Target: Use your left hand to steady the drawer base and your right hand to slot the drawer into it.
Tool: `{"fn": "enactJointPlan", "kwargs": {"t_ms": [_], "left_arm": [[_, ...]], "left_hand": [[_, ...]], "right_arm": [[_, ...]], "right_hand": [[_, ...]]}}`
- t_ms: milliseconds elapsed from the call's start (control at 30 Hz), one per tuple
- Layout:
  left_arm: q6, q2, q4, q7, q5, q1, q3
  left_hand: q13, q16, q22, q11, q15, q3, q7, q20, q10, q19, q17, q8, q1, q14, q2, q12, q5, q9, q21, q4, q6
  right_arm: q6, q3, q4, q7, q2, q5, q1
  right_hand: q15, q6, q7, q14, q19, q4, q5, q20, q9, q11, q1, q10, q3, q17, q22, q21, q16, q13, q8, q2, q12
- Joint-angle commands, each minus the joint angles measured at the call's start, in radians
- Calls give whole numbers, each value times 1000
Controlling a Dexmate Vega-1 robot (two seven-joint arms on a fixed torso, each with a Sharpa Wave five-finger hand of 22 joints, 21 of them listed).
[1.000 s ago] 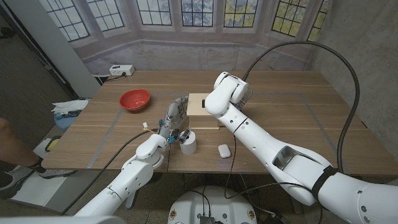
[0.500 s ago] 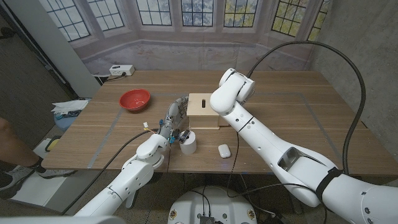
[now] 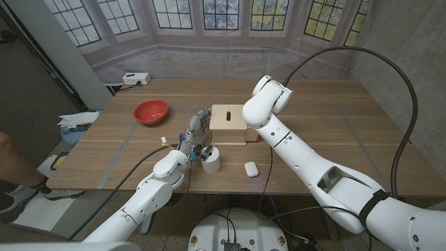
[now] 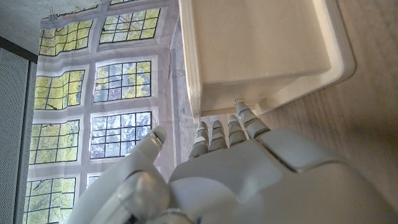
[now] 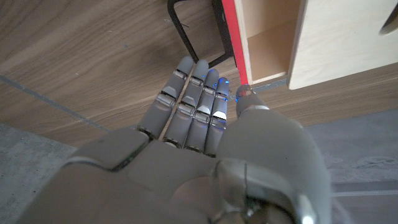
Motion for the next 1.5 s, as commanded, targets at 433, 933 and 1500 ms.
{"fn": "enactJointPlan", "kwargs": {"t_ms": [433,933,1500], "left_arm": [[7,6,1,5,4,-4,-5],[16,9,1,3,0,-8,-8],[40,27,-17,-8,-16,-3,-13]], "left_hand": [[6,-4,3,7,6,10,0,1,3,5,1,1,-1,5,3,0,4,4,2,-5,10],[6,-4,3,4,6,10,1,1,3,6,2,1,1,5,2,0,4,4,2,-8,11],[6,-4,3,6,6,11,2,1,2,6,2,0,1,4,3,-1,4,4,1,-9,10]], "right_arm": [[0,225,-142,-289,17,423,-98],[0,276,-128,-217,61,388,-107],[0,275,-97,-245,78,436,-97]], "right_hand": [[28,-6,17,15,10,35,-1,9,-2,25,-69,2,-15,-14,1,6,-17,-14,5,-19,-29],[38,-19,31,27,21,38,-2,10,-4,37,-86,5,-13,-23,1,9,-25,-21,1,-21,-43],[38,-18,34,41,31,36,-1,12,-4,41,-95,11,-7,-29,1,12,-30,-26,4,-20,-53]]}}
